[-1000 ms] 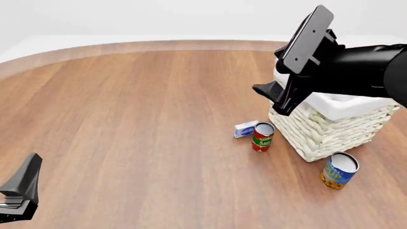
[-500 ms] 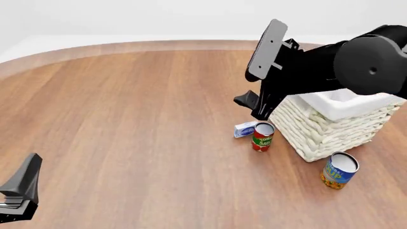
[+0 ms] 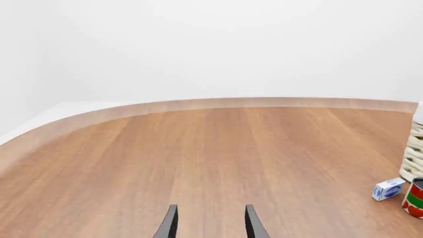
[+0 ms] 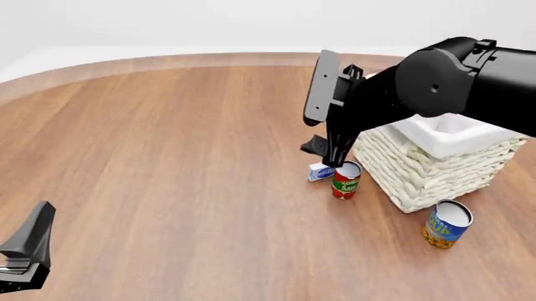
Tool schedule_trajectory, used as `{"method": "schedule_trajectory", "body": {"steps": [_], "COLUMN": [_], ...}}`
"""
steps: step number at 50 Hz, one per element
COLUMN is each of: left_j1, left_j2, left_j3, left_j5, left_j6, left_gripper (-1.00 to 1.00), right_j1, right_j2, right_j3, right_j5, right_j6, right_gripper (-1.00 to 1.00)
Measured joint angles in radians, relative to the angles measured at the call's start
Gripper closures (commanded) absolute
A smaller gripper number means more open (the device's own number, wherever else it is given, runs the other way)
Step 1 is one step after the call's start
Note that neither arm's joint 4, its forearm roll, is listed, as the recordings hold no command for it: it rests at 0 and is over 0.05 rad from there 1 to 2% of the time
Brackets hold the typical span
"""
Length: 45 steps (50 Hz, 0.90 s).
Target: Pick up the alphabet soup and the cream cheese box, and put them in the basket.
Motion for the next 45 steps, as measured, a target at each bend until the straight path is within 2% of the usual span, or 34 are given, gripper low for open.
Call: {"method": "schedule_trajectory", "body": {"steps": [23,45], "left_j1": [0.000,0.000], "left_j2": [0.000,0.006], "left_j3": [0.000,-0.003], "left_j5": [0.000,-0.001], "left_j6": [0.000,0.000], "left_gripper": [-1.00,-1.00], "right_j1": [-0.009,-0.022], "right_j2": [0.082,0.128], "right_j3": [-0.046,-0.095], "right_j5": [0.007,0.013], "right_j6": [-0.083,-0.093], "right_gripper": [-1.00,-1.00]}}
